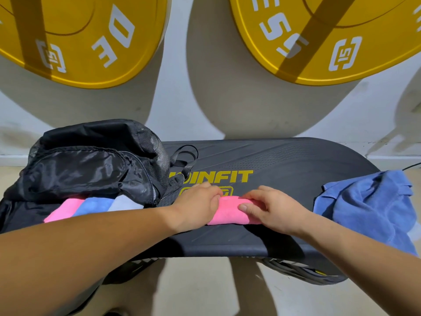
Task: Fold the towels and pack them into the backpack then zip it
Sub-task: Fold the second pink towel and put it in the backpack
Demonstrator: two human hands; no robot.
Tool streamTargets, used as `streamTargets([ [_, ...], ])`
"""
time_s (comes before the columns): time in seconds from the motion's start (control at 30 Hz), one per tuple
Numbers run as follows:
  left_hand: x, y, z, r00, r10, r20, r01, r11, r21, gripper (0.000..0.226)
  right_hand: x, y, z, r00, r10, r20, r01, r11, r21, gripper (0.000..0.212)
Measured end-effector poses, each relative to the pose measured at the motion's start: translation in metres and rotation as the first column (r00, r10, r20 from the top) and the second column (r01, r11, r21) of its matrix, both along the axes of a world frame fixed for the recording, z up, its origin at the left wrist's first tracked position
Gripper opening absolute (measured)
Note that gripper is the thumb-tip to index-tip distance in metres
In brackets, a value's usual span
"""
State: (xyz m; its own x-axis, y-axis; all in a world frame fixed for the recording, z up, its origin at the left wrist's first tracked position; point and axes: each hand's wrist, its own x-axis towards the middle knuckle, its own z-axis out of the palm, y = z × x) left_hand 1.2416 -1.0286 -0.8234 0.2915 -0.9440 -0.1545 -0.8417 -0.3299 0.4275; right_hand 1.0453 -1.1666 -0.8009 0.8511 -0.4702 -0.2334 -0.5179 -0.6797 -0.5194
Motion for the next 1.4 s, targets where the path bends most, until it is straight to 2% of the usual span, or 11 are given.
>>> streamTargets([
  [0.13, 0.001, 0.004, 0.002, 0.999, -0.037, -0.01, 0.038, 0.998, 0.053, 0.03, 0.005, -0.003, 0.003, 0.996, 0.059, -0.068, -0.061, 0.997, -0.037, 0.047],
  [0.27, -0.004, 0.011, 0.002, 0.994, -0.111, 0.001, 0.111, 0.993, 0.04, 0.027, 0.008, -0.002, 0.005, 0.98, 0.094, -0.178, -0.092, 0.996, 0.019, 0.045],
  [0.4, -0.016, 0.021, 0.002, 0.98, -0.199, 0.01, 0.199, 0.98, 0.027, 0.03, 0.01, -0.004, 0.011, 0.978, 0.123, -0.166, -0.113, 0.991, 0.071, 0.043],
  [0.67, -0.028, 0.033, 0.017, 0.969, -0.243, 0.049, 0.242, 0.97, 0.034, 0.003, 0.003, 0.015, 0.026, 0.957, 0.251, -0.149, -0.273, 0.95, -0.151, 0.042],
  [0.77, -0.035, 0.035, 0.03, 0.969, -0.248, 0.007, 0.246, 0.966, 0.074, 0.008, -0.003, 0.025, 0.025, 0.953, 0.286, -0.105, -0.301, 0.935, -0.185, 0.037],
  [0.9, -0.039, 0.034, 0.044, 0.972, -0.059, -0.229, 0.074, 0.996, 0.058, 0.009, -0.007, 0.033, 0.035, 0.977, 0.213, -0.025, -0.213, 0.977, -0.003, 0.027],
  [1.03, -0.036, 0.034, 0.064, 0.859, 0.205, -0.469, -0.153, 0.977, 0.147, 0.014, 0.007, 0.028, 0.059, 0.993, 0.068, 0.101, -0.087, 0.976, 0.198, 0.016],
  [1.13, -0.019, 0.043, 0.094, 0.806, 0.241, -0.54, -0.163, 0.968, 0.19, 0.033, 0.026, 0.03, 0.078, 0.988, 0.015, 0.153, -0.058, 0.958, 0.28, 0.013],
  [1.2, -0.003, 0.059, 0.118, 0.811, 0.238, -0.535, -0.152, 0.968, 0.201, 0.043, 0.044, 0.04, 0.089, 0.982, -0.013, 0.189, -0.057, 0.932, 0.358, 0.013],
  [1.27, 0.012, 0.082, 0.138, 0.801, 0.244, -0.547, -0.164, 0.968, 0.192, 0.04, 0.069, 0.056, 0.097, 0.976, -0.023, 0.218, -0.076, 0.898, 0.433, 0.015],
  [1.4, 0.035, 0.143, 0.157, 0.681, 0.333, -0.652, -0.309, 0.938, 0.156, 0.034, 0.125, 0.1, 0.112, 0.952, -0.042, 0.302, -0.108, 0.88, 0.462, 0.015],
])
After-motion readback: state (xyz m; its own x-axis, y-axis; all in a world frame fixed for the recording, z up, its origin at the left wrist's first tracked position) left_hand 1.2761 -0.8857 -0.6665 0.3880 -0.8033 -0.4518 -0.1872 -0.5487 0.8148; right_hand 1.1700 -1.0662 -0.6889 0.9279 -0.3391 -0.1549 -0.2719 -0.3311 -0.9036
